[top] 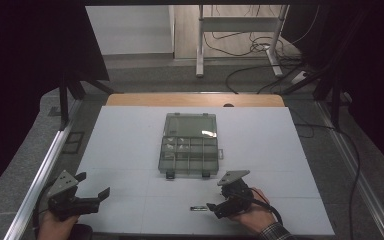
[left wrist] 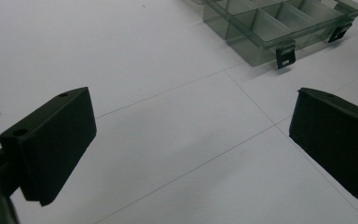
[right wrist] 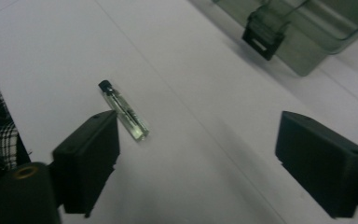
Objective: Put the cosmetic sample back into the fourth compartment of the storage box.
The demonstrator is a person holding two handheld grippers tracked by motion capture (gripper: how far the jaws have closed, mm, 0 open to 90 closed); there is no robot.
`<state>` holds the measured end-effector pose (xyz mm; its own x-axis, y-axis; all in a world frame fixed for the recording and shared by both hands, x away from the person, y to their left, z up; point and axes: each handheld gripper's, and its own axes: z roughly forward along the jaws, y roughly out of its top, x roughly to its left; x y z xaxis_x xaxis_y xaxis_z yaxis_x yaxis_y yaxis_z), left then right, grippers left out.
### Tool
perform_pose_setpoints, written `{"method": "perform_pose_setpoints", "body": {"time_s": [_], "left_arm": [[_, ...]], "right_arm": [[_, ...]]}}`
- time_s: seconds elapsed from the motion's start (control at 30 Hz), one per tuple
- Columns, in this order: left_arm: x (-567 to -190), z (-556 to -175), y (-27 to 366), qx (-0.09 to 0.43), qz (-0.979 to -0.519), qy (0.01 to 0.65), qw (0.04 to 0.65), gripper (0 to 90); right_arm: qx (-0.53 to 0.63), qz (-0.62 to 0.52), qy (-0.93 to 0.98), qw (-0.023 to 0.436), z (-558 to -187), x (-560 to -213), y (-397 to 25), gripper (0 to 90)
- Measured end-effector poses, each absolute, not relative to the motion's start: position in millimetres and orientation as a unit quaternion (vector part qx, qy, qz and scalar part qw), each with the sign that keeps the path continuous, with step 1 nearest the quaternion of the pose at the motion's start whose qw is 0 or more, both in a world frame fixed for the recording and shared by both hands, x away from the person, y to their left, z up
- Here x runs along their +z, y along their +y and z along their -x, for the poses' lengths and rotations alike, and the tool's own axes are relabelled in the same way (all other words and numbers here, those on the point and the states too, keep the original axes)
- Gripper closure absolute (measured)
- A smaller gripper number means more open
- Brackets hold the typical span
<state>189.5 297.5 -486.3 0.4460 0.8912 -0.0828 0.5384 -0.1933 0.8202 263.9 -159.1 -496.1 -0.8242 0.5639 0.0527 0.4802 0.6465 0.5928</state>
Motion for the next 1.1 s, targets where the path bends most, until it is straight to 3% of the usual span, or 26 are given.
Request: {"method": "perform_pose_setpoints", "body": {"time_s": [0.2, 0.77, 1.0, 1.1], "left_arm": [[-486.4, -189.6, 297.7, 0.211, -0.742, 0.481, 0.416, 0.8], [-486.4, -189.6, 297.8, 0.21, -0.743, 0.479, 0.417, 1.0], [-486.4, -189.5, 298.2, 0.209, -0.743, 0.478, 0.418, 1.0], [-486.4, -189.6, 298.2, 0.209, -0.743, 0.478, 0.419, 1.0]], "right_arm": [[0.3, -0.272, 0.913, 0.046, -264.4, -499.5, -149.0, 28.0], [0.279, -0.194, 0.94, 0.022, -259.7, -505.5, -118.9, 69.1], [0.255, -0.172, 0.951, 0.024, -258.1, -512.3, -108.0, 79.3], [0.255, -0.168, 0.952, 0.023, -259.3, -512.1, -107.8, 79.7]]}}
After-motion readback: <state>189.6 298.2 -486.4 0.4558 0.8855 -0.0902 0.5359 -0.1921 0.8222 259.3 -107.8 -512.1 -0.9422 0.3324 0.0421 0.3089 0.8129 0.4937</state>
